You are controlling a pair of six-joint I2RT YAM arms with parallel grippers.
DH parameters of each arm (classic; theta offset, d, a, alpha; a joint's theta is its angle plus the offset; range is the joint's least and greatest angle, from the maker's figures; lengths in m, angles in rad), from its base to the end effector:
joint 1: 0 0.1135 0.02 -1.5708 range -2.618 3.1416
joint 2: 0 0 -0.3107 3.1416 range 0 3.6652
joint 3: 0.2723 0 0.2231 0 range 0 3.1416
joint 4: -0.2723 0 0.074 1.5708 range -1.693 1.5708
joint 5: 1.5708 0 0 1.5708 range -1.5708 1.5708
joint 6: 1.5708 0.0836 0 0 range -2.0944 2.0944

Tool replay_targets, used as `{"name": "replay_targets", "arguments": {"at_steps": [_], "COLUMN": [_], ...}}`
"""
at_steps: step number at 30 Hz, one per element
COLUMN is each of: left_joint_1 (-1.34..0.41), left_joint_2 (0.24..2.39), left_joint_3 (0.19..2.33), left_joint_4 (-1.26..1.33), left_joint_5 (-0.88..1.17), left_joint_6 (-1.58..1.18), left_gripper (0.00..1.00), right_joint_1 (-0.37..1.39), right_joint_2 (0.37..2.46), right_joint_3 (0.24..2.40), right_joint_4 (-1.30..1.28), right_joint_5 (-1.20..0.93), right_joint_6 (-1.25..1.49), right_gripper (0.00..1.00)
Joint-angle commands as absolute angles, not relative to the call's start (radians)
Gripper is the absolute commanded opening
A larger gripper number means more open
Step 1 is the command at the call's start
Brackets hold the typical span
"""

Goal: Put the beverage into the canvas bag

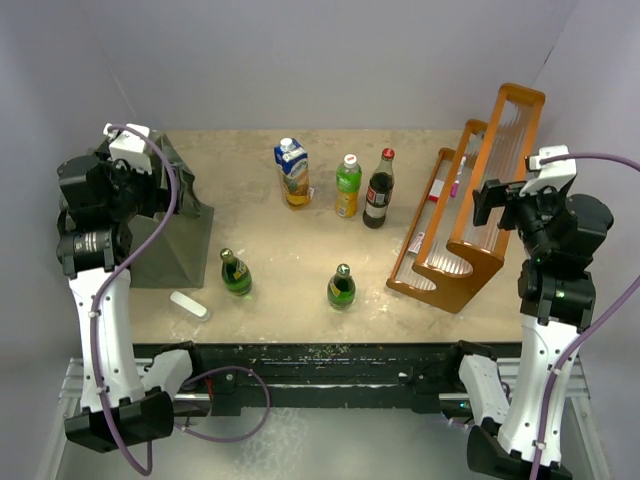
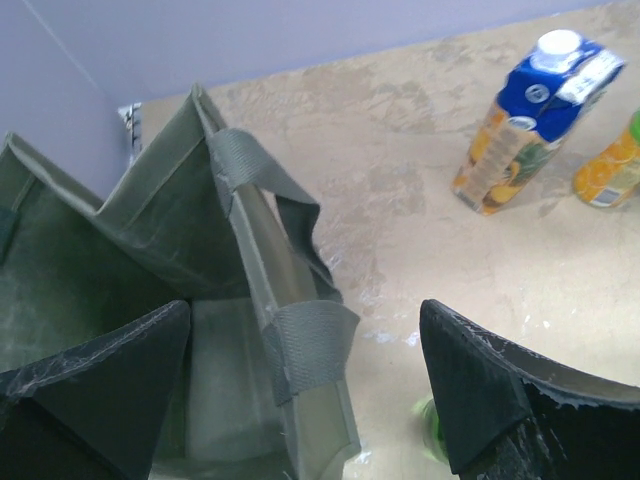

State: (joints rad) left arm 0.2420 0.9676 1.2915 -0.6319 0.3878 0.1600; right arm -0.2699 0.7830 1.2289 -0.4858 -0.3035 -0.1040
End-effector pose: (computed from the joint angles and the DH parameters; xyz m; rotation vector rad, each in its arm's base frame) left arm 0.1752 0.0107 0.4487 0.1883 1.8465 -0.0853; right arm 0.1237 -0.0083 0.4733 -0.1012 1.6059 -0.0451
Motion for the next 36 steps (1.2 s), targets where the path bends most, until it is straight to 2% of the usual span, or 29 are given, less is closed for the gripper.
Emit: {"name": "replay_targets", "arguments": {"at_steps": [1,4,8,13,17,21,24,30,36], "left_joint_1": [0.251,0.252,0.251,0.244,0.184,0.107,0.027,-0.084,-0.145], "left_joint_2": [1.022,1.038,1.113,1.182,1.242,1.287,1.312,1.390,1.431], "left_joint_3": [1.351,1.356,1.396,1.426,1.456,1.496,1.537,1.627,1.645], "left_joint_4": [-0.685,-0.671,-0.695,-0.703,-0.725,-0.748,-0.757,-0.784,-0.798], "left_joint_5": [0.279,0.246,0.233,0.290,0.283,0.291,0.346,0.460,0.402], "left_joint_6": [0.186,0.198,0.192,0.169,0.174,0.185,0.196,0.275,0.377], "left_gripper": [0.99,0.99,0.86,0.58,0.44,0.16,0.02,0.00,0.00], "right_joint_1": [-0.276,-0.275,-0.276,-0.276,-0.275,-0.276,-0.276,-0.277,-0.276], "right_joint_2": [0.774,0.761,0.745,0.730,0.732,0.734,0.731,0.724,0.716], "right_joint_3": [1.237,1.213,1.192,1.169,1.161,1.155,1.144,1.127,1.119], "right_joint_4": [-0.455,-0.440,-0.431,-0.422,-0.417,-0.414,-0.410,-0.414,-0.418], "right_joint_5": [-0.368,-0.381,-0.388,-0.400,-0.416,-0.428,-0.441,-0.462,-0.472], "right_joint_6": [-0.105,-0.099,-0.098,-0.097,-0.094,-0.094,-0.095,-0.100,-0.104], "right_gripper": [1.00,1.00,1.00,1.00,1.00,1.00,1.00,1.00,1.00]}}
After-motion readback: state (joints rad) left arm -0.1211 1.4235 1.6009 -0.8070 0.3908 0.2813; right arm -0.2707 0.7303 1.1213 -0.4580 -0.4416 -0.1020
